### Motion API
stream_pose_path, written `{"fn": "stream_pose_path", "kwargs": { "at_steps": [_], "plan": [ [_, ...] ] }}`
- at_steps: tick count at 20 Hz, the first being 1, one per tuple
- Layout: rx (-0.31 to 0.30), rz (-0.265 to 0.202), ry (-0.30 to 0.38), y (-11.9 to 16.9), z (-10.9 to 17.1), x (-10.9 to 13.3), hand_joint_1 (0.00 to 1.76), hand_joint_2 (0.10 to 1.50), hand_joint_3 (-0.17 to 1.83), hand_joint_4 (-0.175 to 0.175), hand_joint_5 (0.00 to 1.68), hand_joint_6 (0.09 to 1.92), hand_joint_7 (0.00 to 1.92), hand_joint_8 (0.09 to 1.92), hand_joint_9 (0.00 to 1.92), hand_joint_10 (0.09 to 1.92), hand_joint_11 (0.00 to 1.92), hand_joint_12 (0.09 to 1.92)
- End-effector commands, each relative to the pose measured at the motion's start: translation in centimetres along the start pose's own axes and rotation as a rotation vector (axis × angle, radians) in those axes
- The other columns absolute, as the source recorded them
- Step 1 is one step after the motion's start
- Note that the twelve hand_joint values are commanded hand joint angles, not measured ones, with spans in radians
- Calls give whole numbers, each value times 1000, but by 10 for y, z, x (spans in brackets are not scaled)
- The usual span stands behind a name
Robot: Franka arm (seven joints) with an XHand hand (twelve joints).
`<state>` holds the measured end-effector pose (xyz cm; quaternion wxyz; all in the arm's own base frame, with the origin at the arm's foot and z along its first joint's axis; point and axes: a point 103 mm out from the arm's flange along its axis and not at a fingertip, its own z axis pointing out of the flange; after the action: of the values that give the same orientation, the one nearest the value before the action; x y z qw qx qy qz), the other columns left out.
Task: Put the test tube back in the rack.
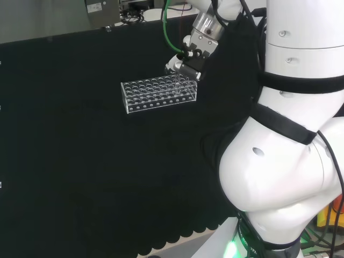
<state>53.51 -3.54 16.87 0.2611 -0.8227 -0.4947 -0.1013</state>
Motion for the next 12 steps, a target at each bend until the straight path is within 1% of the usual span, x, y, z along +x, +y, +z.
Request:
{"fn": "stream_pose_path", "kwargs": {
  "at_steps": [1, 12],
  "plan": [
    [12, -1, 0, 1, 8, 1, 1226, 613, 708, -175, 1330, 577, 1708, 546, 1623, 718, 1248, 929],
    [48, 3, -1, 3, 23, -3, 1226, 613, 708, -175, 1330, 577, 1708, 548, 1622, 720, 1247, 930]
  ]
}}
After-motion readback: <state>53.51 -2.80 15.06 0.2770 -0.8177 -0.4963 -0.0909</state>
